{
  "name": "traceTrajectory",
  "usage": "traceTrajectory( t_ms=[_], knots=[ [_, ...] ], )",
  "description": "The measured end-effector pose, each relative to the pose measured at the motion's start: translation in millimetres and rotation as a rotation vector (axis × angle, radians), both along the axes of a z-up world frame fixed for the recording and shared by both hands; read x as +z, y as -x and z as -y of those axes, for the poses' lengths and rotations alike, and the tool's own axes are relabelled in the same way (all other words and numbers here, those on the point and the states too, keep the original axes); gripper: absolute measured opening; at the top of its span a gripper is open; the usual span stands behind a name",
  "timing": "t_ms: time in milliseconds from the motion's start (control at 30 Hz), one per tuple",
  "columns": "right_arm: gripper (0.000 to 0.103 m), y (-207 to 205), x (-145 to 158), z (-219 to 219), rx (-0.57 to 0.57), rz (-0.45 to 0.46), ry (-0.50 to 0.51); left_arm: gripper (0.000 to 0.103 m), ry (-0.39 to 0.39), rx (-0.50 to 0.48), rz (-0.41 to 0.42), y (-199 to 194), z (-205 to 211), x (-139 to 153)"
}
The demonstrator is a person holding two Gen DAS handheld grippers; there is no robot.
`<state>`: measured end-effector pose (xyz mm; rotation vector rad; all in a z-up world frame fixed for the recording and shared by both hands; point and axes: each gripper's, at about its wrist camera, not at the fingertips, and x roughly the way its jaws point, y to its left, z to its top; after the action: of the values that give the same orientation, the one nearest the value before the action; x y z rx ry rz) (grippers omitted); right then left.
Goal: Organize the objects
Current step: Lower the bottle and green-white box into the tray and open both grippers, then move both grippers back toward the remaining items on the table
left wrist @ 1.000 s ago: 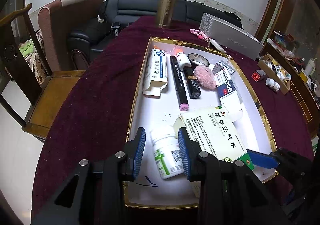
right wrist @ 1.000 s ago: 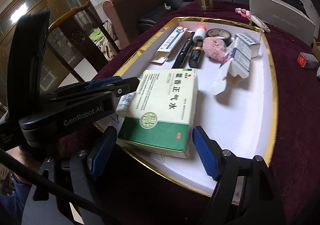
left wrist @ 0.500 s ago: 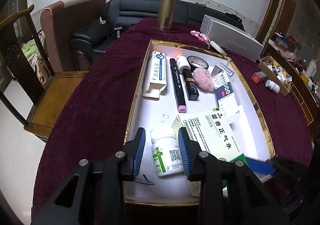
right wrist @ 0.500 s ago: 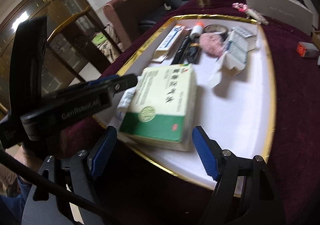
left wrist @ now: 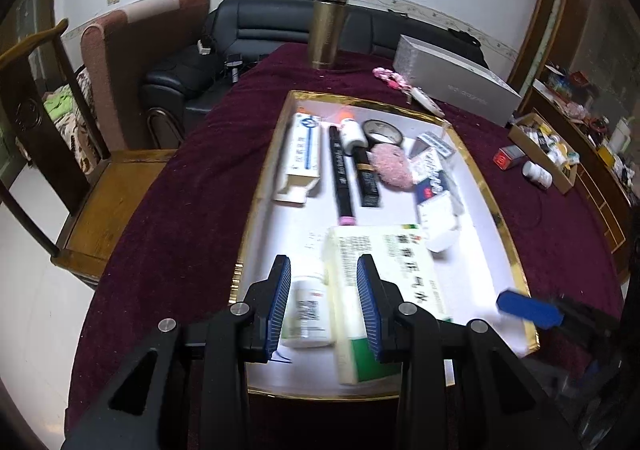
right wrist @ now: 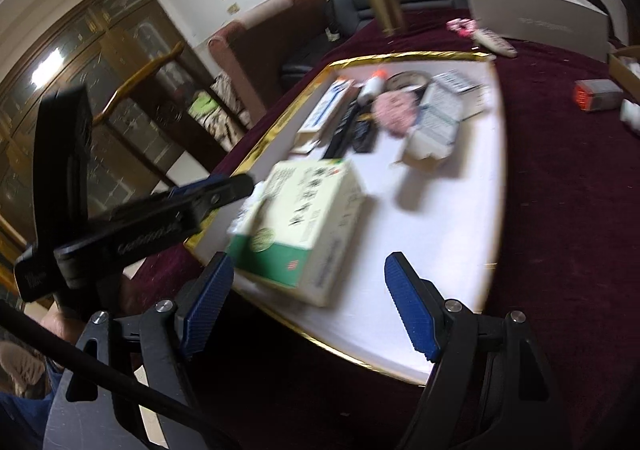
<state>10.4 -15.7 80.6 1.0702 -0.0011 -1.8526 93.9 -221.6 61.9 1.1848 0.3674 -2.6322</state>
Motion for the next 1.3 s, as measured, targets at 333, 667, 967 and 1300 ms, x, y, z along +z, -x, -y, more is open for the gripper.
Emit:
traceTrajectory(
  t_ms=[333, 667, 967, 1300],
  knots=[
    [0.079, 44, 7, -81, -0.178, 0.017, 0.097, 0.030, 0.068, -0.127, 0.024, 19, -74, 10],
    [0.078, 80, 20, -168, -0.490, -0.070, 0.002, 0.029, 0.040, -0.328, 0.072, 62, -192, 4],
    [0.081, 103, 41, -239, -0.673, -0.067, -0.022, 0.029, 0.063, -0.291, 0.081, 153, -250, -4],
    [0.081, 199, 32, -199, -0.700, -0.019, -0.155, 0.030, 0.182, -0.197, 0.087, 181, -230, -50]
  ],
)
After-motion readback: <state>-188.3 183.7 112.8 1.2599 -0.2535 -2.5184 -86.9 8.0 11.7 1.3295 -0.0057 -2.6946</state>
